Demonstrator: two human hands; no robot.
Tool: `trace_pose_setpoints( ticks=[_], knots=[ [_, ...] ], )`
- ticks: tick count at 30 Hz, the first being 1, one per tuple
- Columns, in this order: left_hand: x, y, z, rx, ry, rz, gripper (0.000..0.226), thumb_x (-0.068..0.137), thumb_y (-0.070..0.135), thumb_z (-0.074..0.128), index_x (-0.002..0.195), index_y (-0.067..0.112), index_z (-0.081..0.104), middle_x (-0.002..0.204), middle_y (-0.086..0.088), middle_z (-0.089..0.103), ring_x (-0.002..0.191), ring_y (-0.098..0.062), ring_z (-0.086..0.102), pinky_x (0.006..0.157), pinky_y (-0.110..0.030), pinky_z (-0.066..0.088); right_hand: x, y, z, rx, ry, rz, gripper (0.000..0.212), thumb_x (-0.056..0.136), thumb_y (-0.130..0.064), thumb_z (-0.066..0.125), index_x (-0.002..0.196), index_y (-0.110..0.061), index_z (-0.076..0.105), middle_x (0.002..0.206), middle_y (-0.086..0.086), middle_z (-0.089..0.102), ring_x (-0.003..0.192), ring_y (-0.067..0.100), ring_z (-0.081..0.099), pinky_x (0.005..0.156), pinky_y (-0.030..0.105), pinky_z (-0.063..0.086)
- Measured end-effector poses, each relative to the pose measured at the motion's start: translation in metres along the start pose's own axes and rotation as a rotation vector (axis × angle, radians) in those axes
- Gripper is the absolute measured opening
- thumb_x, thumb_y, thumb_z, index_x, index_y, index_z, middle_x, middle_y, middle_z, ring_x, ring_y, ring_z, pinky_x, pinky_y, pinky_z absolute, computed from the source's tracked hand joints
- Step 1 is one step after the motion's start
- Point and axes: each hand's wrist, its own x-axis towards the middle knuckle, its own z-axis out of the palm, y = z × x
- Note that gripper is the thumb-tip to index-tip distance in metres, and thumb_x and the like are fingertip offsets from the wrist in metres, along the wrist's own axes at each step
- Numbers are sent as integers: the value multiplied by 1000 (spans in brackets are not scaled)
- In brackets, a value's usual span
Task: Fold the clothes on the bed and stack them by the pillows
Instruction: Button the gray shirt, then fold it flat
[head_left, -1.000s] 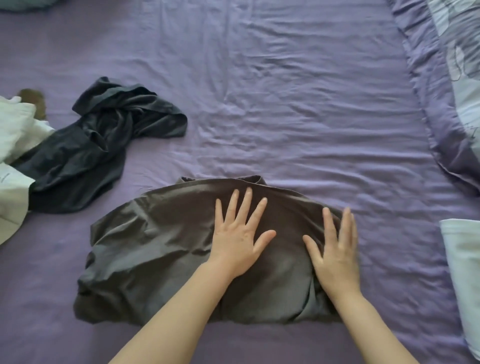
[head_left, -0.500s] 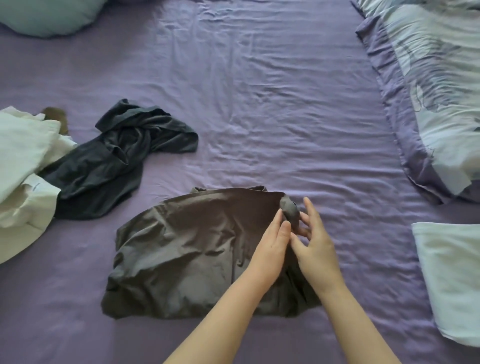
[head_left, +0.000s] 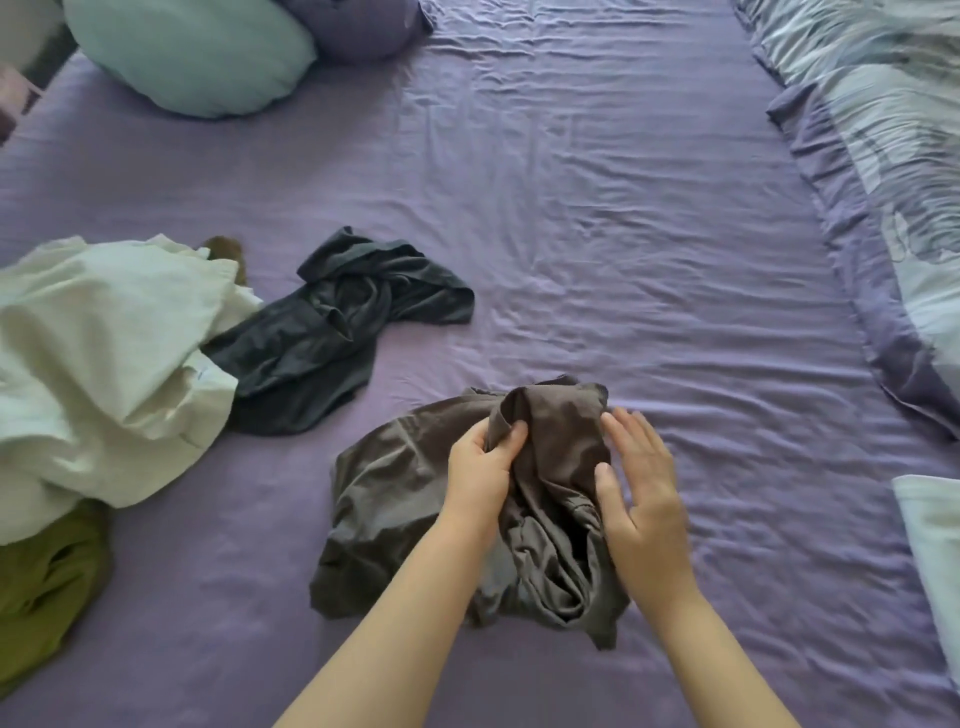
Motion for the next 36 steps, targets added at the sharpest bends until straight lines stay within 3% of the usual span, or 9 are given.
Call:
trace_pose_setpoints(
  ticks=[6, 11, 15, 19, 23, 29, 32, 34, 36],
  knots=[
    [15, 33, -80, 40, 56, 47, 16, 91, 12, 60, 105, 5, 66, 106, -14, 71, 104, -29, 65, 94, -41, 51, -11, -14, 73, -119, -358, 36, 53, 91, -60, 24, 140, -46, 8, 154, -17, 0, 143, 2, -11, 118, 33, 0],
    [35, 43, -152, 125, 82, 13, 48, 94, 30, 57, 133, 5, 48, 131, -11, 57, 119, -23, 56, 103, -40, 44, -9, -43, 142, -247, -500, 32, 53, 90, -67, 7, 139, -50, -6, 150, -23, -15, 139, 1, -23, 115, 34, -12],
    [38, 32, -177, 591, 188, 53, 74, 91, 39, 58, 151, 16, 20, 144, -6, 39, 132, -19, 38, 106, -28, 31, -5, -48, 169, -248, -537, 38, 54, 94, -58, 11, 145, -42, 6, 153, -19, -5, 139, 0, -22, 115, 36, -11],
    [28, 7, -171, 1361, 180, 431, 57, 95, 35, 47, 148, 25, 29, 157, -5, 22, 144, -23, 18, 115, -45, 14, -9, -30, 165, -456, -244, 71, 51, 97, -44, 30, 146, -32, 25, 157, -5, 11, 145, 15, -10, 116, 41, -5],
    [21, -29, -153, 1678, 39, 412, 49, 99, 48, 27, 147, 38, 25, 160, -3, 5, 147, -28, -2, 113, -59, -3, -22, -9, 162, -648, -355, 165, 58, 94, -61, 20, 146, -38, 20, 159, 3, 1, 144, 25, -14, 115, 51, -2],
    [16, -77, -189, 1706, 67, 309, 57, 92, 58, 17, 146, 45, 5, 159, -11, -2, 145, -35, -5, 110, -66, 15, -32, 36, 160, -866, -514, 174, 66, 79, -68, -7, 141, -43, -10, 156, 4, -16, 138, 20, -29, 114, 57, -2],
    [32, -89, -197, 1752, -44, 234, 59, 92, 63, 9, 134, 49, -29, 150, -6, -34, 133, -31, -39, 111, -64, -3, -26, 53, 164, -917, -608, 174, 60, 80, -70, -11, 133, -47, -29, 157, 4, -19, 136, 19, -36, 113, 56, -9],
    [36, -89, -197, 1728, -64, 251, 63, 94, 62, 18, 136, 49, -26, 147, -4, -40, 137, -31, -35, 112, -62, -4, -22, 53, 164, -871, -608, 149, 61, 88, -66, 6, 141, -45, -16, 158, 3, -14, 141, 21, -25, 113, 53, -8],
    [27, -78, -193, 1559, -3, 406, 66, 92, 53, 44, 148, 44, 9, 158, -12, -15, 145, -36, -7, 114, -59, 13, -25, 45, 159, -649, -414, 172, 60, 95, -51, 35, 148, -34, 15, 159, 4, 0, 145, 23, -7, 115, 48, 4]
  ],
)
